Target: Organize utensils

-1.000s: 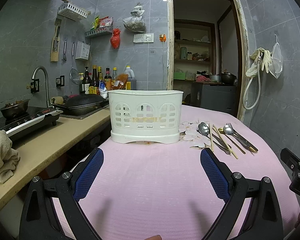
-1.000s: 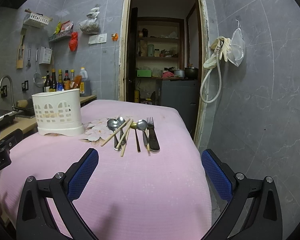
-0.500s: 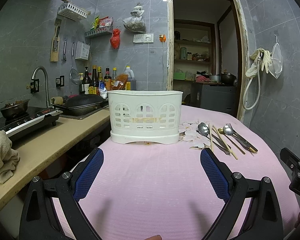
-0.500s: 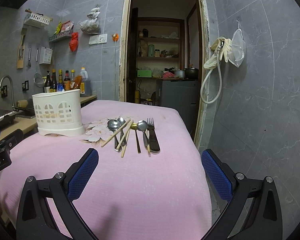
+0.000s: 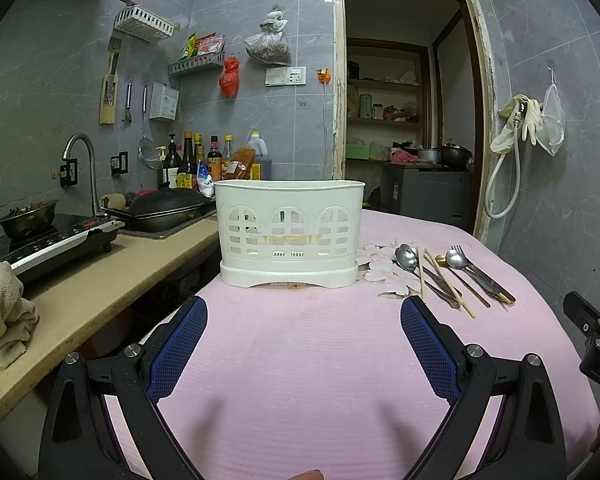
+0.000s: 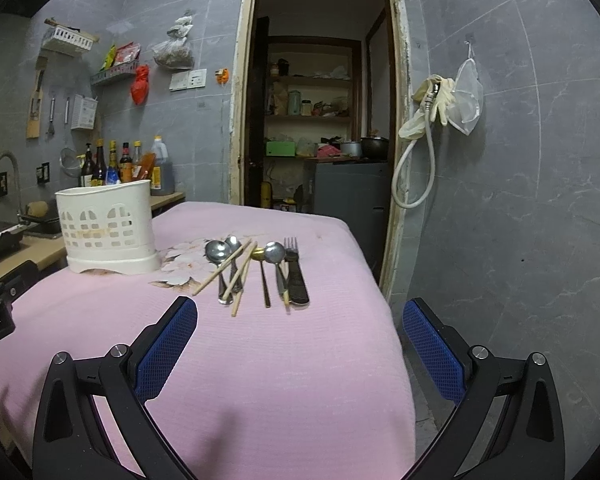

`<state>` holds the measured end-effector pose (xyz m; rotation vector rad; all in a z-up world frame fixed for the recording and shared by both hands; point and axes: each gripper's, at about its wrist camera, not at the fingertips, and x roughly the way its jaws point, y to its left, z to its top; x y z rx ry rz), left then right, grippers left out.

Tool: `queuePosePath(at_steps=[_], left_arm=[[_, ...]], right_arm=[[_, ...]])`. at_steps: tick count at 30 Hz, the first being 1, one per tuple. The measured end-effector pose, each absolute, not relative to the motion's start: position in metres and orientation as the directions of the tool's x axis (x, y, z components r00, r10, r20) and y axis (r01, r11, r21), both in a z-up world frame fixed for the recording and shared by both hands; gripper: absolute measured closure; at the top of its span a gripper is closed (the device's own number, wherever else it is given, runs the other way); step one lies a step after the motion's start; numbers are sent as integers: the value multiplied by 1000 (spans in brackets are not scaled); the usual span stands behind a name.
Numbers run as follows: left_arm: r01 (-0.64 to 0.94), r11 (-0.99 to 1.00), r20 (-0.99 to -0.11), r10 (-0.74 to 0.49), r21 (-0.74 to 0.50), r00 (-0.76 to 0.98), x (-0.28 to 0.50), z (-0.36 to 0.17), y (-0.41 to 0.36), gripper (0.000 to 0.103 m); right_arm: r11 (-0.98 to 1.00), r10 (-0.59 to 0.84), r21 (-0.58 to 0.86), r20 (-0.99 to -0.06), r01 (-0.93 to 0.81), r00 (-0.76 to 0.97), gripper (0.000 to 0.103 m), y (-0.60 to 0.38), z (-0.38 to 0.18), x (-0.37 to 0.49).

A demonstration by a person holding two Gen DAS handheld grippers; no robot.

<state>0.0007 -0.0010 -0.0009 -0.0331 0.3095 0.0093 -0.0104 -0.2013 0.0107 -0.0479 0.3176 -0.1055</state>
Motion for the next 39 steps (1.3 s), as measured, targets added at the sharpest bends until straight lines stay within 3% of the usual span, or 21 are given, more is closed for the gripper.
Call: queuePosePath(at_steps=[14, 24, 37, 39], left_arm=[[23, 998, -250, -7, 62, 968, 42, 27, -16, 8], [122, 990, -311, -94, 72, 946, 107, 51, -44, 8], [349, 932, -516, -253, 96, 818, 189, 23, -113, 8], [358, 928, -534, -254, 99, 807, 199, 18, -117, 12]], right_arm=[[981, -158, -147, -229, 126, 960, 0, -226, 34, 9], [971, -147, -217, -216, 99, 965, 0, -245, 61, 63], [981, -38, -185, -494, -62, 869, 0, -277, 40, 168], [978, -19, -187, -522, -93, 853, 7, -277, 35, 179]])
